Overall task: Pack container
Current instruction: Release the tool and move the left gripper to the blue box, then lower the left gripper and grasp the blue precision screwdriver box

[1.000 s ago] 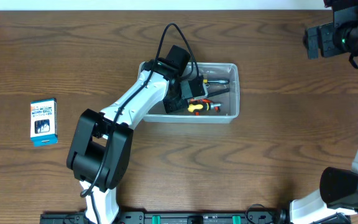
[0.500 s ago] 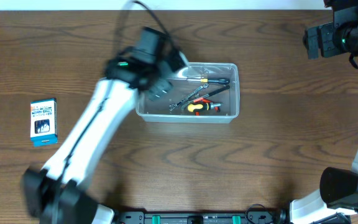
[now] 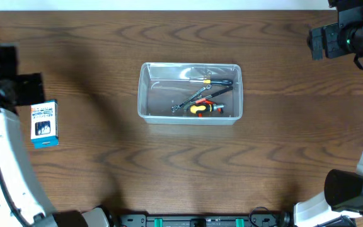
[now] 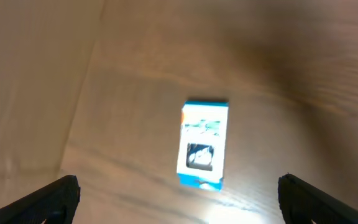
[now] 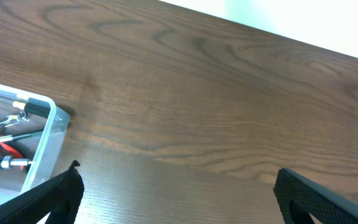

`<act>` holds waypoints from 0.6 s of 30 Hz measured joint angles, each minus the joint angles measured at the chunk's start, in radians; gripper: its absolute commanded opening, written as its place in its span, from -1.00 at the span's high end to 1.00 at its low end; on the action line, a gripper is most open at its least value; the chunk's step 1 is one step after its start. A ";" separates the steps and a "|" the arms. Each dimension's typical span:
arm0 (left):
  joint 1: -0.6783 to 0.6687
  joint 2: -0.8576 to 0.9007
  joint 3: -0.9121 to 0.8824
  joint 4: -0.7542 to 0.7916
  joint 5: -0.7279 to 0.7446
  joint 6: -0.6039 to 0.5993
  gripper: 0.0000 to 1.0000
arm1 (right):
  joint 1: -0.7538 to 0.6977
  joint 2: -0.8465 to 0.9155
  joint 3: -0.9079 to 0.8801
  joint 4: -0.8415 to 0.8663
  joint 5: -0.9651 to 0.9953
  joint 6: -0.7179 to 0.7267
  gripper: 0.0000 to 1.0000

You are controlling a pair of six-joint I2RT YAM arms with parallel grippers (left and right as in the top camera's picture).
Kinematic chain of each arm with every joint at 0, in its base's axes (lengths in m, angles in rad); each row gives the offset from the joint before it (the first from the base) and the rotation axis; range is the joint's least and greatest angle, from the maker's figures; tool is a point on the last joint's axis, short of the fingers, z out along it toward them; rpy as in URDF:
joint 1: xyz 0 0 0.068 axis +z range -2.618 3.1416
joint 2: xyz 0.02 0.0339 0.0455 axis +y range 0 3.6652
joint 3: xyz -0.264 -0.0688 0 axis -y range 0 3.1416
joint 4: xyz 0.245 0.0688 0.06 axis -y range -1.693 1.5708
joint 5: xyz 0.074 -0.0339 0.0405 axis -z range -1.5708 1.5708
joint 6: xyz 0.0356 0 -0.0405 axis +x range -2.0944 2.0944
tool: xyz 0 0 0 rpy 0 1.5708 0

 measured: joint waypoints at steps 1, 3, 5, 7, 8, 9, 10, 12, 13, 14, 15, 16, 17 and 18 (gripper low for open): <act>0.026 0.023 0.000 0.000 0.005 -0.009 -0.96 | 0.000 0.000 0.000 0.000 0.000 0.000 -0.98; 0.056 0.069 -0.002 0.000 0.015 -0.020 -0.96 | 0.000 0.000 0.000 0.000 0.000 0.000 -0.99; 0.076 0.132 -0.003 0.001 0.024 -0.026 -0.96 | 0.000 0.000 0.000 0.000 0.000 0.000 -0.98; 0.080 0.196 -0.005 0.003 0.027 -0.031 -0.96 | 0.000 0.000 0.000 0.000 0.000 0.000 -0.99; 0.081 0.225 -0.006 0.005 0.029 -0.034 -0.96 | 0.000 0.000 0.000 0.000 0.000 0.000 -0.99; 0.081 0.258 -0.006 0.006 0.030 -0.035 -0.96 | 0.000 0.000 0.000 0.000 0.000 0.000 -0.98; 0.080 0.291 -0.006 0.006 0.031 -0.037 -0.96 | 0.000 0.000 0.000 0.000 0.000 -0.001 -0.99; 0.080 0.350 -0.008 0.006 0.034 -0.039 -0.96 | 0.000 0.000 0.000 -0.001 0.000 -0.002 -0.98; 0.080 0.377 -0.008 0.007 0.034 -0.039 -0.96 | 0.000 0.000 0.000 -0.002 0.000 -0.002 -0.99; 0.080 0.408 -0.008 0.008 0.034 -0.038 -0.96 | 0.000 0.000 0.000 -0.002 0.000 -0.005 -0.98; 0.080 0.439 -0.008 0.009 0.036 -0.037 -0.96 | 0.000 0.000 0.000 -0.002 0.000 -0.005 -0.98; 0.080 0.462 -0.008 0.010 0.037 -0.036 -0.96 | 0.000 0.000 0.000 -0.002 0.000 -0.006 -0.98; 0.080 0.488 -0.008 0.010 0.037 -0.033 -0.96 | 0.000 0.000 0.000 -0.002 0.000 -0.008 -0.98; 0.080 0.515 -0.008 0.011 0.040 -0.031 -0.96 | 0.000 0.000 0.000 -0.002 0.000 -0.008 -0.98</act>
